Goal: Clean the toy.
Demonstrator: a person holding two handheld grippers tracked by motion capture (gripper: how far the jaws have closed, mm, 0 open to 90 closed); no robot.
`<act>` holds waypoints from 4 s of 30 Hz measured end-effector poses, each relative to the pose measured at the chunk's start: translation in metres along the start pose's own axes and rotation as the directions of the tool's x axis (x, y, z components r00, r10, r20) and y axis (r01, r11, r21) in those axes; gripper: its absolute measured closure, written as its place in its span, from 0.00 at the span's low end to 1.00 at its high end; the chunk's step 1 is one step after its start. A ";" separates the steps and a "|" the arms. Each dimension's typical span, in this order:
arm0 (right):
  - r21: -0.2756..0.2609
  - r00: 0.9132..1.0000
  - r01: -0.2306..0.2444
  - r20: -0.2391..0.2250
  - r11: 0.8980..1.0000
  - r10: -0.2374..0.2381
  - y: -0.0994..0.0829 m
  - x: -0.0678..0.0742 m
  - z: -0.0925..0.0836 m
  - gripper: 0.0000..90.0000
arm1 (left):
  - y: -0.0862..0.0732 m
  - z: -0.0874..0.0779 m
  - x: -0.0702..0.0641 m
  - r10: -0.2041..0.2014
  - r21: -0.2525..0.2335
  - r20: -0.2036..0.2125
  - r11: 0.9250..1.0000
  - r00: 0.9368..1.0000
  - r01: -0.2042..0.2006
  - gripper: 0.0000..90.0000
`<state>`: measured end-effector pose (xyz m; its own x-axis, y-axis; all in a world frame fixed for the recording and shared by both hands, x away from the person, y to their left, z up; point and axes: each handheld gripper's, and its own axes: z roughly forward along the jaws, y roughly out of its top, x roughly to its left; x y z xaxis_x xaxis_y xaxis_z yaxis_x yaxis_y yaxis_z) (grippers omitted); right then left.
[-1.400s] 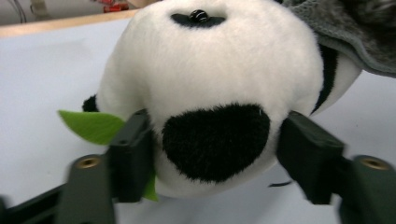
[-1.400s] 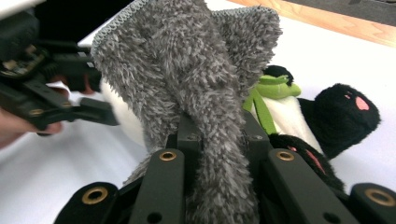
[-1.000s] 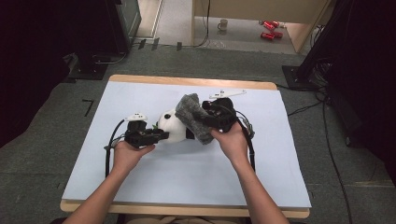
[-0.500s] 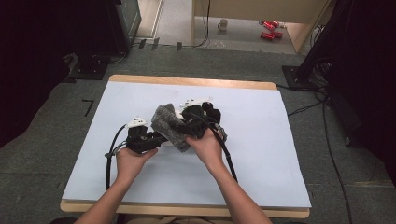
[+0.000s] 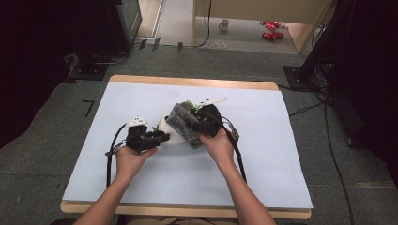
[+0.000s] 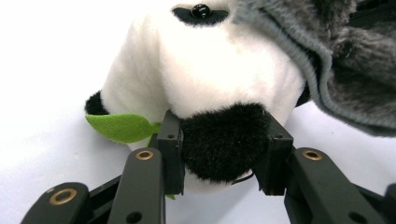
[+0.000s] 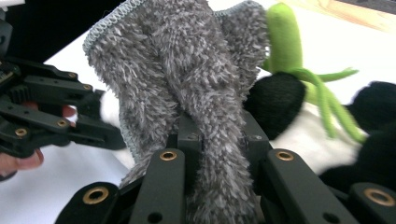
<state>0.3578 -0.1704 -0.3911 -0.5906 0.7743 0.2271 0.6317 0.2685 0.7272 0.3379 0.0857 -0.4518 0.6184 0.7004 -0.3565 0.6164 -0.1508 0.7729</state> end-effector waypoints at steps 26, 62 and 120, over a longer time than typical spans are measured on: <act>-0.046 0.991 -0.020 0.132 0.999 0.026 0.000 -0.042 -0.058 0.85 | 0.000 0.001 0.007 -0.017 -0.006 0.033 1.000 0.999 0.018 0.68; 0.023 0.997 0.040 -0.063 0.999 -0.038 0.022 0.040 0.032 0.84 | 0.001 0.001 0.005 -0.008 0.010 0.025 1.000 1.000 0.008 0.66; -0.112 1.000 0.001 -0.010 0.994 -0.002 -0.004 0.007 -0.081 0.85 | 0.001 -0.026 -0.011 -0.052 0.078 0.138 0.996 0.989 0.041 0.75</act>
<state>0.3104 -0.2130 -0.3403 -0.5968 0.7680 0.2322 0.5710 0.2033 0.7954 0.3189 0.0963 -0.4332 0.6468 0.6045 -0.4650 0.6776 -0.1755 0.7142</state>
